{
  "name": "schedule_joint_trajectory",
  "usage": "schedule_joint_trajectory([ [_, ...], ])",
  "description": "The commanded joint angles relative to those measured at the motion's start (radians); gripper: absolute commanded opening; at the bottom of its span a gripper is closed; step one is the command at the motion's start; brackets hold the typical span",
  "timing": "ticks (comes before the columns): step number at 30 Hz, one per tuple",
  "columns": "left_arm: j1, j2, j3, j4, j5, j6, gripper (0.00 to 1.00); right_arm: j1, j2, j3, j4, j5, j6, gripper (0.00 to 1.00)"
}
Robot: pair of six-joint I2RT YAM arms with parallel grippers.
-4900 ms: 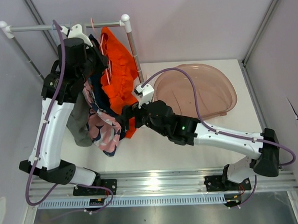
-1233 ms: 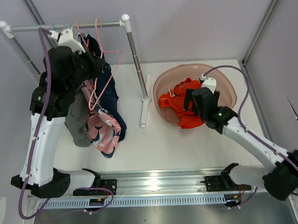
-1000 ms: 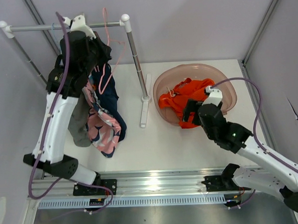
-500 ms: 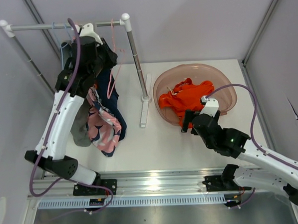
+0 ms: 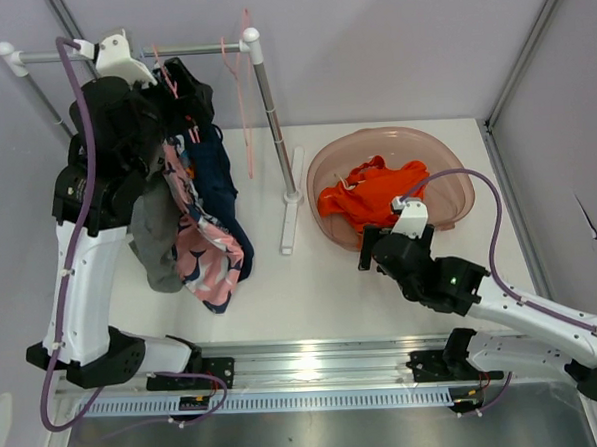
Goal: Remove the shorts from the hanger
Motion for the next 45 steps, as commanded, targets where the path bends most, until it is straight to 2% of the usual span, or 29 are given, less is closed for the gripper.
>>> schedule_joint_trajectory([
  [1,0.021,0.033,0.103,-0.042,-0.054,0.064,0.98,0.018,-0.009,0.041,-0.012,0.054,0.044,0.99],
  [10,0.092,0.107,0.096,-0.055,-0.061,0.061,0.91,0.042,-0.065,0.044,-0.094,0.093,0.072,0.99],
  [25,0.151,0.151,-0.117,0.063,-0.042,0.051,0.84,0.042,-0.128,0.027,-0.164,0.110,0.101,0.99],
  [31,0.162,0.193,-0.129,0.100,-0.030,0.051,0.80,0.042,-0.134,0.012,-0.167,0.110,0.109,1.00],
  [40,0.174,0.266,-0.110,0.139,-0.035,0.046,0.68,0.042,-0.135,-0.002,-0.175,0.123,0.109,0.99],
  [42,0.182,0.282,-0.099,0.137,-0.041,0.043,0.59,0.042,-0.135,-0.005,-0.175,0.126,0.107,0.99],
  [45,0.190,0.302,-0.067,0.123,-0.059,0.035,0.32,0.042,-0.138,-0.010,-0.169,0.131,0.103,0.99],
])
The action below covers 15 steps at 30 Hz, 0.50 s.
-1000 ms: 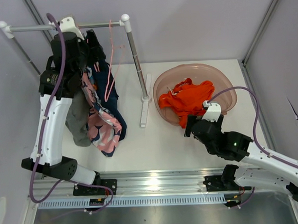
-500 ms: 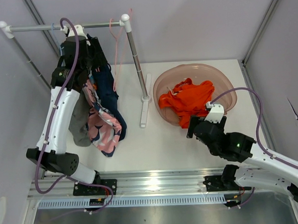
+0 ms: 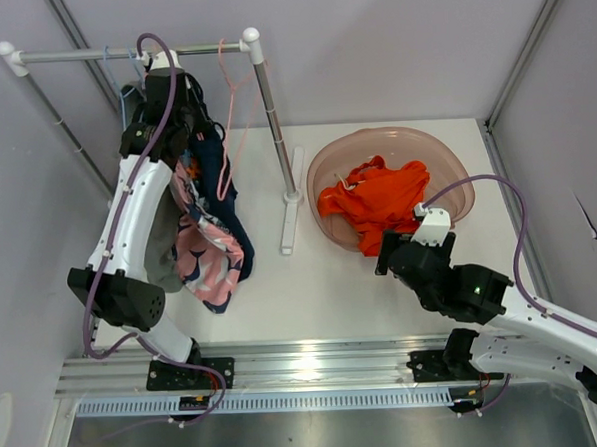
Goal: Remove the shorts from the hanger
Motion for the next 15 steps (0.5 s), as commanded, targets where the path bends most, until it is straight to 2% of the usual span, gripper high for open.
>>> schedule_joint_trajectory([
  [1,0.015,0.014,0.060,0.024,-0.025,0.000,0.20,0.007,-0.014,-0.011,0.002,0.054,0.018,0.99],
  [4,0.015,0.015,0.089,0.006,-0.044,0.000,0.00,0.007,-0.015,-0.020,0.010,0.054,0.015,0.99],
  [8,0.015,0.014,0.143,-0.040,-0.062,0.003,0.00,0.007,-0.012,-0.029,0.033,0.044,0.010,0.99],
  [11,0.015,0.011,0.238,-0.092,-0.050,0.008,0.00,0.008,-0.003,-0.020,0.069,0.028,-0.022,0.99],
  [15,0.014,0.032,0.403,-0.219,-0.013,0.006,0.00,0.020,0.024,0.020,0.221,-0.092,-0.192,0.99],
])
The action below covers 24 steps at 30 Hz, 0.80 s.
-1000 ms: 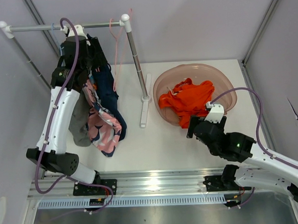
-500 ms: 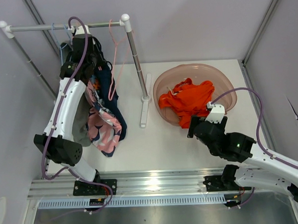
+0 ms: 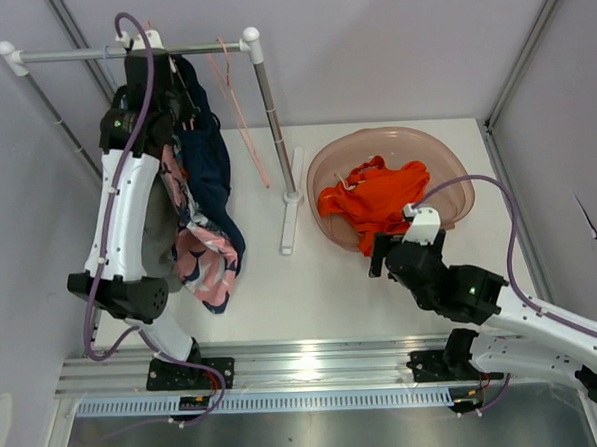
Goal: Remove the shorts from the hanger
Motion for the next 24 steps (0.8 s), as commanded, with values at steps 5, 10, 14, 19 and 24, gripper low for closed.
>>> schedule_joint_trajectory([
  [5,0.002,-0.037,0.237,-0.064,0.032,0.003,0.00,0.138,0.184,0.242,0.316,-0.128,-0.264,0.99],
  [10,0.002,-0.058,0.214,-0.084,0.081,-0.031,0.00,0.258,0.486,0.533,0.397,-0.086,-0.433,0.99],
  [14,-0.001,-0.132,0.081,-0.026,0.095,-0.051,0.00,0.339,0.679,0.770,0.475,-0.086,-0.493,0.99],
  [19,-0.001,-0.196,0.002,-0.016,0.112,-0.059,0.00,0.393,0.896,1.014,0.572,-0.069,-0.530,0.99],
  [24,-0.001,-0.253,-0.024,-0.034,0.136,-0.054,0.00,0.384,1.065,1.090,0.702,-0.012,-0.539,0.99],
])
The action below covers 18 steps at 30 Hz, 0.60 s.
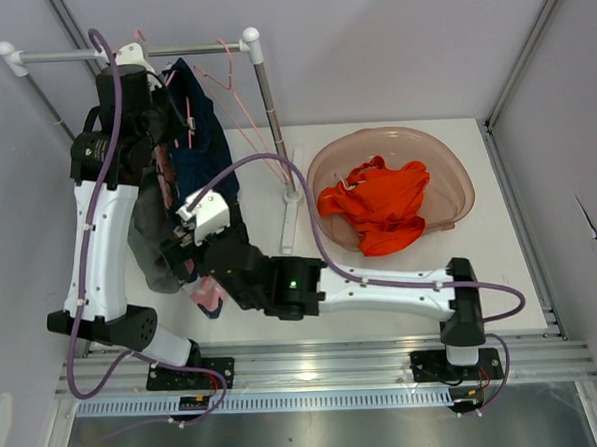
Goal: Remove the shorts from the hanger
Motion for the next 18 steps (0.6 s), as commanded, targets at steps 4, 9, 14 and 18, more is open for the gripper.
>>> schedule_joint_trajectory([
  [4,-0.001,-0.151,-0.033,0.069,0.043,-0.019,0.00,-0.036,0.159,0.127,0.130,0.079,-0.015,0.99],
  [9,-0.001,-0.200,-0.034,0.034,0.057,-0.025,0.00,-0.050,0.205,0.113,0.235,0.162,-0.060,0.98],
  [14,-0.001,-0.248,-0.071,0.049,0.040,-0.020,0.00,-0.035,0.175,0.015,0.291,0.198,-0.059,0.02],
  [18,-0.001,-0.237,-0.086,0.078,0.003,0.001,0.00,0.054,0.095,-0.129,0.329,0.250,-0.044,0.00],
])
